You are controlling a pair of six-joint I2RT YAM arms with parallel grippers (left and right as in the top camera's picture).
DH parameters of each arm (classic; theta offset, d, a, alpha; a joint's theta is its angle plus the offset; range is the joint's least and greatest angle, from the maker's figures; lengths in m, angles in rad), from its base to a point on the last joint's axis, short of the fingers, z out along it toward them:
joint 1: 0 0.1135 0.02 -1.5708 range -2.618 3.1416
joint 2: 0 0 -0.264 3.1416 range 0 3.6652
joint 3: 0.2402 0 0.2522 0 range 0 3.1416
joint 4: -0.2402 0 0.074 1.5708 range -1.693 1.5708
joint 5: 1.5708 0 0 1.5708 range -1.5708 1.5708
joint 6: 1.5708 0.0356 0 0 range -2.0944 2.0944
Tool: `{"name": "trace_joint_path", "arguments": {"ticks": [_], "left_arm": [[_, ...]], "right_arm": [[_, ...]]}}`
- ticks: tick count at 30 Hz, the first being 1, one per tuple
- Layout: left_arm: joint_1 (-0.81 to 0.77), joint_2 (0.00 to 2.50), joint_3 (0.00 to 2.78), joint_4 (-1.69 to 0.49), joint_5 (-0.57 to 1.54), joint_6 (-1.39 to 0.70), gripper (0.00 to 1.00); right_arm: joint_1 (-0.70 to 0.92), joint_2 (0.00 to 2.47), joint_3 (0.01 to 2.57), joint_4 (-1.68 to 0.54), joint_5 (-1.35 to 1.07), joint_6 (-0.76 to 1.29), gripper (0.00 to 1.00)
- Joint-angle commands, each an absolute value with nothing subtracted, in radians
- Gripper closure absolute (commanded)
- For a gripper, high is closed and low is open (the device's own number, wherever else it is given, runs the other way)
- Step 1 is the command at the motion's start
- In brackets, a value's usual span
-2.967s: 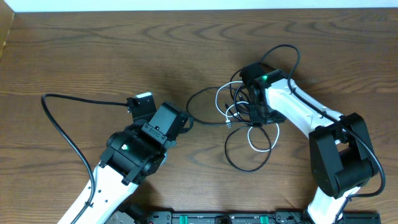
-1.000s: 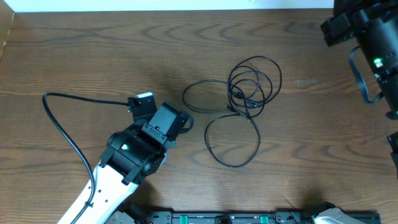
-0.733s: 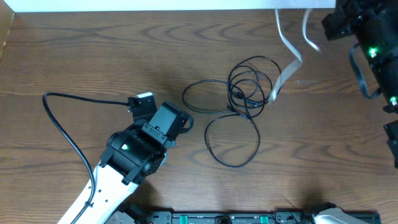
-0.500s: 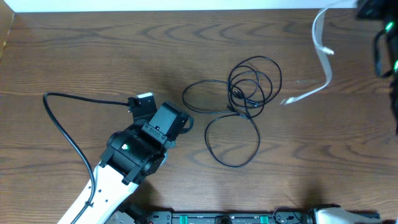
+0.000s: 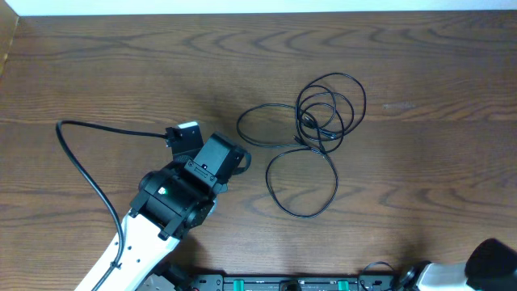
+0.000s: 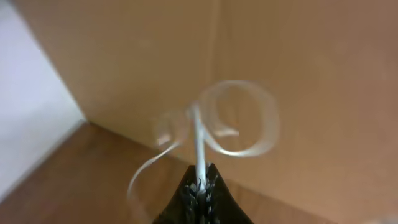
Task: Untangle cables
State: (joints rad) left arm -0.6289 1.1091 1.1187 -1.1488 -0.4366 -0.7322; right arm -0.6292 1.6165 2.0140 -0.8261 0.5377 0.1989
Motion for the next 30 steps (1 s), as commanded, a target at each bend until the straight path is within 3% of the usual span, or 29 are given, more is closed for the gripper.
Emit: {"name": "trace_joint_path", "arguments": {"ticks": [1,8,16,30], "left_arm": [[-0.624,1.111,1.103,-1.155,-0.454,-0.726,0.8],[-0.624,1.111,1.103,-1.156,-0.453,-0.726,0.8],[-0.624,1.111,1.103,-1.155,-0.454,-0.726,0.8],[-0.624,1.111,1.103,-1.155,-0.453,-0.726,0.8]], "right_arm": [[-0.705,1.705,1.987,-0.87,0.423,0.239,0.99],[-0.803,1.9,1.987,-0.997,0.265,0.239,0.99],[-0.872,2.01,1.987,-0.997,0.165,0.241,0.99],[-0.944,2.037,1.986,-0.912,0.153,0.526,0.99]]}}
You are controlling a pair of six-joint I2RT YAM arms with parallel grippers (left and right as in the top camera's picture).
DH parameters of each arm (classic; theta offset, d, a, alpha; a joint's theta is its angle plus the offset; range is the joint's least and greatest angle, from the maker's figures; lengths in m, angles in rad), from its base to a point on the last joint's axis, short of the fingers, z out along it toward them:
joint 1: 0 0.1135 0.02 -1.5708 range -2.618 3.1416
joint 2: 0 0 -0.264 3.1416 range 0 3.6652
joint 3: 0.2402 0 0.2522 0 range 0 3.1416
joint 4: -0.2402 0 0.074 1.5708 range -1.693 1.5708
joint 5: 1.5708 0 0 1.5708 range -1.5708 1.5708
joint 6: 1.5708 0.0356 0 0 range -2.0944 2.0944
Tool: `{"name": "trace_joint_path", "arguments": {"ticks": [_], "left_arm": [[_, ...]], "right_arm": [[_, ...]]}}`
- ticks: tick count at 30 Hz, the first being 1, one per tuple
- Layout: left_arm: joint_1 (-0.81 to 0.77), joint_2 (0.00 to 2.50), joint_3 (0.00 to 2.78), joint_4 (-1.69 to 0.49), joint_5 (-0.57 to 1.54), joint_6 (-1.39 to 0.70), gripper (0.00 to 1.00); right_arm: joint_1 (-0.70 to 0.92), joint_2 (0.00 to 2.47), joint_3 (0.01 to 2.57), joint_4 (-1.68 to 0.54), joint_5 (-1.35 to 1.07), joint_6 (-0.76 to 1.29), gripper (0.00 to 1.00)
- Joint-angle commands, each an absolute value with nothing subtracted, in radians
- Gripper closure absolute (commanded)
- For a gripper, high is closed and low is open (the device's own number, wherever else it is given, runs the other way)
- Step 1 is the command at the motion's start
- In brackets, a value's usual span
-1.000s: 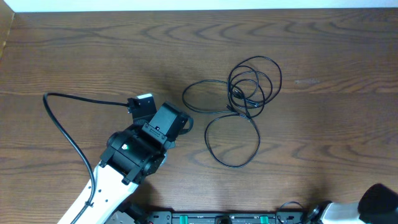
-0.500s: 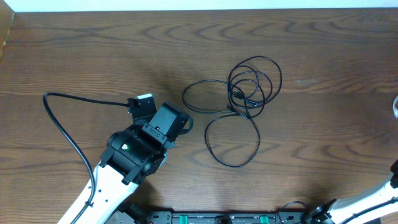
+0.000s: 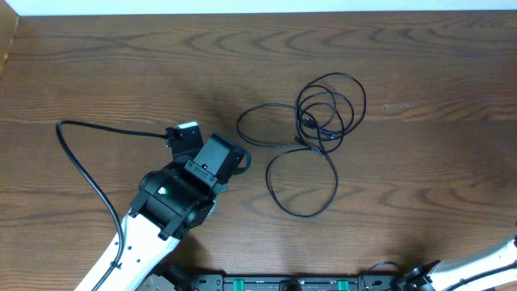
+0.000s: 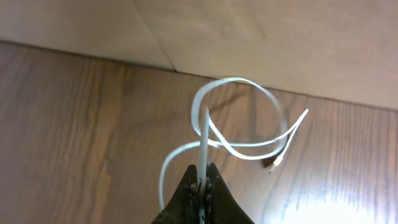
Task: Untangle cables
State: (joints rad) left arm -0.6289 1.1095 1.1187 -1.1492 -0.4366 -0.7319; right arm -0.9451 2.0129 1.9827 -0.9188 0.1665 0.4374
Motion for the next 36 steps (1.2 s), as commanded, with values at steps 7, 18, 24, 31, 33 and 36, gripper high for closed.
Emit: {"name": "trace_joint_path", "arguments": {"ticks": [7,18,24,31,33,36], "left_arm": [[-0.624,1.111,1.103,-1.155,-0.453,-0.726,0.8],[-0.624,1.111,1.103,-1.154,-0.453,-0.726,0.8],[-0.624,1.111,1.103,-1.155,-0.453,-0.726,0.8],[-0.624,1.111,1.103,-1.14,-0.453,-0.725,0.75],[-0.624,1.111,1.103,-1.139,-0.453,-0.714,0.63],[-0.624,1.111,1.103,-1.14,-0.453,-0.688,0.55]], "right_arm": [[-0.941,2.139,1.986,-0.967,0.149,0.522,0.93],[-0.941,2.165,1.986,-0.987,0.061,0.522,0.01],[-0.922,2.164,1.988,-0.924,-0.507,0.417,0.01],[-0.77,2.164,1.995,-0.905,-1.065,-0.025,0.01],[-0.7,2.164,1.995,-0.944,-1.11,-0.179,0.01],[-0.58,2.164,1.995,-1.043,-1.034,-0.387,0.01]]}}
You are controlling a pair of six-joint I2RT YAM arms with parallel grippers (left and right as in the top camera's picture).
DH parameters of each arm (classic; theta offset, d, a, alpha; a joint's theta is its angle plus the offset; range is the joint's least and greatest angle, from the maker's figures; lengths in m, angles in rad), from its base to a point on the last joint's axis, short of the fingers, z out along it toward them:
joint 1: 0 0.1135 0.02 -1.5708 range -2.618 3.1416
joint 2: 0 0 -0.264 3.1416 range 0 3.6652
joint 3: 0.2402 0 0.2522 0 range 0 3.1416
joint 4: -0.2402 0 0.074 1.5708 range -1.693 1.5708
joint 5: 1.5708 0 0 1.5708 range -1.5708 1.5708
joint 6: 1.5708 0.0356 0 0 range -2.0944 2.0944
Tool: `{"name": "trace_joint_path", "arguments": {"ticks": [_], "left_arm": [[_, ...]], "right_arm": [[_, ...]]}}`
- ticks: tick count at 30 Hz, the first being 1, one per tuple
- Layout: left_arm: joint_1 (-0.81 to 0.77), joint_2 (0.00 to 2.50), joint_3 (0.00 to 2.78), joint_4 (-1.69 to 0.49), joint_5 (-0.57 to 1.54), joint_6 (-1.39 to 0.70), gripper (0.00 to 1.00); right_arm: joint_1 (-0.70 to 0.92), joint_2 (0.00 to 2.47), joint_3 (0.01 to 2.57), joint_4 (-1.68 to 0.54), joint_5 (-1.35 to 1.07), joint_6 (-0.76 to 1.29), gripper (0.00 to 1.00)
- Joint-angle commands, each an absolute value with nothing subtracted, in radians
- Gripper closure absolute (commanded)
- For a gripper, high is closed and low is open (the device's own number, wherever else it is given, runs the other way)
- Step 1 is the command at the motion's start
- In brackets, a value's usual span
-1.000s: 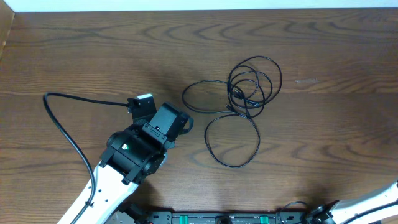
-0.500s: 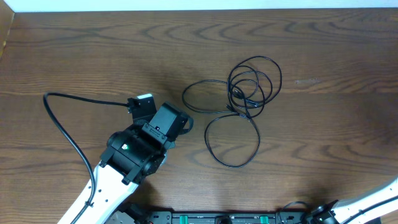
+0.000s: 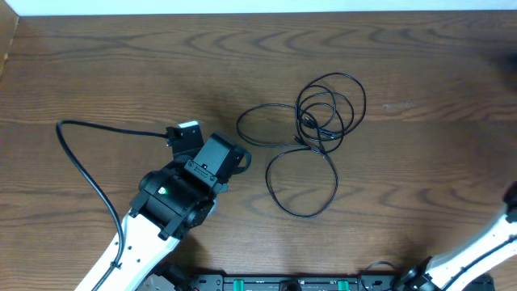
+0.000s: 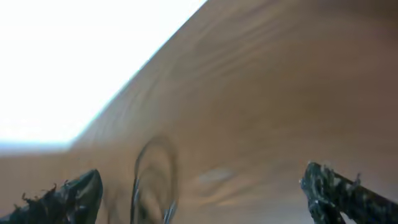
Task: Untangle cables
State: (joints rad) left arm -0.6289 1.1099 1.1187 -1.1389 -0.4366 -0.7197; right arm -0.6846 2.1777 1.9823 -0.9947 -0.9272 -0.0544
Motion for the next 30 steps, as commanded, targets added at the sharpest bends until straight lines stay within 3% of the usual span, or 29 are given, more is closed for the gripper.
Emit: {"name": "trace_joint_path", "arguments": {"ticks": [1,4,7,11,16,24,30], "left_arm": [[-0.624,1.111,1.103,-1.14,-0.453,-0.68,0.54],[-0.624,1.111,1.103,-1.14,-0.453,-0.656,0.52],[-0.624,1.111,1.103,-1.139,-0.454,-0.626,0.5],[-0.624,1.111,1.103,-1.129,-0.462,-0.574,0.39],[-0.609,1.127,1.103,-1.103,-0.62,-0.574,0.28],[-0.495,1.2,1.103,-1.063,-0.587,-0.581,0.26],[-0.47,1.263,1.103,-1.06,-0.479,-0.581,0.26]], "right_arm": [[-0.532,2.164,1.995,-1.084,-0.969,-0.452,0.01],[-0.388,2.164,1.994,-1.189,-0.741,-0.588,0.01],[-0.244,2.164,1.994,-1.227,-0.61,-0.593,0.01],[-0.066,2.165,1.993,-1.275,-0.481,-0.593,0.01],[0.152,2.174,1.976,-1.287,-0.221,-0.551,0.01],[0.281,2.179,1.906,-1.212,-0.167,-0.419,0.01],[0.302,2.179,1.792,-1.021,-0.167,-0.207,0.04]]}}
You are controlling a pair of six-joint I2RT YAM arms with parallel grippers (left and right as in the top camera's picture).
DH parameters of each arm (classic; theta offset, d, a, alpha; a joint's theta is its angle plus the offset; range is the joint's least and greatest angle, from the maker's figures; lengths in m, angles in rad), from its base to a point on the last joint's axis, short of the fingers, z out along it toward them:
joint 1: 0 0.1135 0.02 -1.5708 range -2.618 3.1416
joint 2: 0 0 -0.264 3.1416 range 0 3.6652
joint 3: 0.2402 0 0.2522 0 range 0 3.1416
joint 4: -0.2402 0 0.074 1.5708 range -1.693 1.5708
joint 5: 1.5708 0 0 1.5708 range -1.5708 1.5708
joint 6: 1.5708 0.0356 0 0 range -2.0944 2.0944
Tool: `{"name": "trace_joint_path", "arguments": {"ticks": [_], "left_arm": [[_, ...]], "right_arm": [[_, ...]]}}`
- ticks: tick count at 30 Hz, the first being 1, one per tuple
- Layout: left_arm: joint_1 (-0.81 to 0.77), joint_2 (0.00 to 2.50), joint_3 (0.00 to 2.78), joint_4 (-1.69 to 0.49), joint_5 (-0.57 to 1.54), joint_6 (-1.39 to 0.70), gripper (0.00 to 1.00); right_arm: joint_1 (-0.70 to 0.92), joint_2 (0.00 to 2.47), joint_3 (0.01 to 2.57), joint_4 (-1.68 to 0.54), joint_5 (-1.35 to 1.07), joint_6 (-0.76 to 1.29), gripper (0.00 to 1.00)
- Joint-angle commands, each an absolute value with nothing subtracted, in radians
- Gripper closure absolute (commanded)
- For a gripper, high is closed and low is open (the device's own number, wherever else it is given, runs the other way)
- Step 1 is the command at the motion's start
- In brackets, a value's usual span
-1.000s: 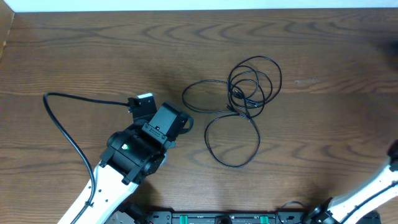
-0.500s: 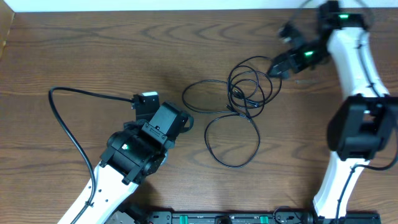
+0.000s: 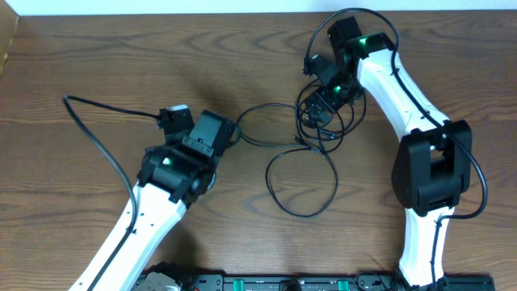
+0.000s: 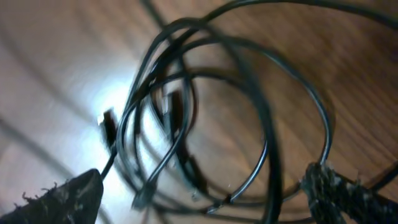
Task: Untangle cables
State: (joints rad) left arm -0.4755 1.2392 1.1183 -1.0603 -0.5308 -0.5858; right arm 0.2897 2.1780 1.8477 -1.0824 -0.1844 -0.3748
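Observation:
A black cable (image 3: pixel 303 174) lies on the wooden table (image 3: pixel 121 56), with tight coils (image 3: pixel 327 121) at its upper end and one wide loop below them. My right gripper (image 3: pixel 323 99) hangs over the coils. In the right wrist view the right gripper (image 4: pixel 202 179) is open wide, with the blurred coils (image 4: pixel 186 118) showing between and beyond its fingers (image 4: pixel 62 199). My left gripper (image 3: pixel 220 133) sits just left of the cable's leftmost loop (image 3: pixel 242 125). Its jaws are hidden under its body.
The left arm's own black lead (image 3: pixel 97 133) arcs over the table at the left. The right arm (image 3: pixel 424 174) stretches from the front right edge up to the back. A pale wall edge (image 3: pixel 161 6) runs along the far side.
My right arm has come into the overhead view and its open gripper now hangs over the black coils. The left gripper has shifted a little up and toward the cable's left loop.
At first my right gripper was shut on a white cable away from the table's middle, and it still held it a second later. By 1.0 s ago it was open with no white cable in it. Now it is open over the black tangle, which has not moved.

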Motion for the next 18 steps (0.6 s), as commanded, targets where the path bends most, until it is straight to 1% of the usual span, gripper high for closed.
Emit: {"name": "trace_joint_path", "arguments": {"ticks": [1,3,4,5,6,8,9,10,11,13,14,18], "left_arm": [[-0.47,1.269,1.103,-1.06,-0.476,-0.581,0.26],[-0.47,1.278,1.103,-1.06,-0.47,-0.58,0.26],[-0.47,1.28,1.103,-1.06,-0.471,-0.58,0.26],[-0.47,1.28,1.103,-1.06,-0.471,-0.58,0.26],[-0.47,1.28,1.103,-1.06,-0.471,-0.58,0.26],[-0.47,1.28,1.103,-1.06,-0.471,-0.58,0.26],[-0.47,1.28,1.103,-1.058,-0.471,-0.58,0.26],[-0.47,1.28,1.103,-1.055,-0.47,-0.58,0.26],[-0.47,1.28,1.103,-1.052,-0.47,-0.58,0.26],[-0.47,1.28,1.103,-1.044,-0.463,-0.58,0.26],[-0.47,1.28,1.103,-1.036,-0.451,-0.581,0.26],[-0.47,1.28,1.103,-1.031,-0.451,-0.581,0.26]], "right_arm": [[0.302,2.179,1.775,-0.991,-0.167,-0.164,0.11],[0.302,2.179,1.755,-0.945,-0.168,-0.059,0.34],[0.301,2.179,1.754,-0.937,-0.168,-0.038,0.5],[0.301,2.176,1.761,-0.941,-0.17,-0.019,0.58],[0.302,2.17,1.773,-0.958,-0.176,-0.011,0.61],[0.303,2.145,1.842,-1.035,-0.194,-0.012,0.71],[0.303,2.13,1.878,-1.066,-0.194,-0.012,0.81],[0.302,2.112,1.928,-1.103,-0.194,-0.012,0.94],[0.302,2.091,1.982,-1.139,-0.194,-0.009,0.99],[0.3,2.045,2.111,-1.203,-0.193,-0.004,0.99],[0.298,2.006,2.225,-1.237,-0.193,-0.004,0.99],[0.295,1.908,2.489,-1.243,-0.193,-0.003,0.99]]}}
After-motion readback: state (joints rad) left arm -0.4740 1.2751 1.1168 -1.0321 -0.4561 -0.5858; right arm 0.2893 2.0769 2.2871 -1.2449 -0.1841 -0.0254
